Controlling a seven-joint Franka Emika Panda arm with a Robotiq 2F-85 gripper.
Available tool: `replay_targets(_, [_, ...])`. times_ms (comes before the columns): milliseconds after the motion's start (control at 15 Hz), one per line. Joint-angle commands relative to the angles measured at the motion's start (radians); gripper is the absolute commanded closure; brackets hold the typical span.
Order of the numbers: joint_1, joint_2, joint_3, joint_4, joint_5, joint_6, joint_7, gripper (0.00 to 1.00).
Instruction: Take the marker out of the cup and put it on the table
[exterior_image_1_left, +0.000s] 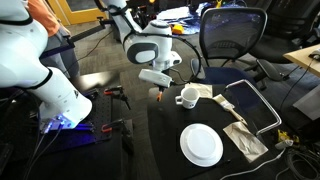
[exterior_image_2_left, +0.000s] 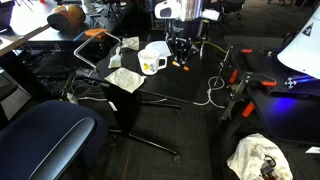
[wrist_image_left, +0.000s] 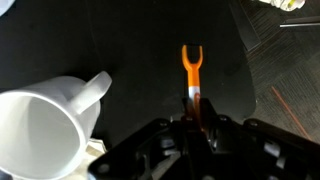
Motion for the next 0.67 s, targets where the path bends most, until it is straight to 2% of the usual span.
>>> replay_targets(0, [0.041,0.107,-0.051,0.092,-0.107,0.008,0.101,0.97])
replay_targets(267, [0.049,0.172,-0.053,0.155,-0.172,-0.012,0.153,0.97])
replay_targets(333, [0.048,0.181,-0.048,0.164,-0.180,-0.017,0.157,0.76])
replay_targets(400, [0.059,0.180,-0.056,0.168,-0.196,-0.023,0.174,0.62])
replay_targets(600, [0.062,0.134,-0.062,0.144,-0.224,-0.021,0.197,0.40])
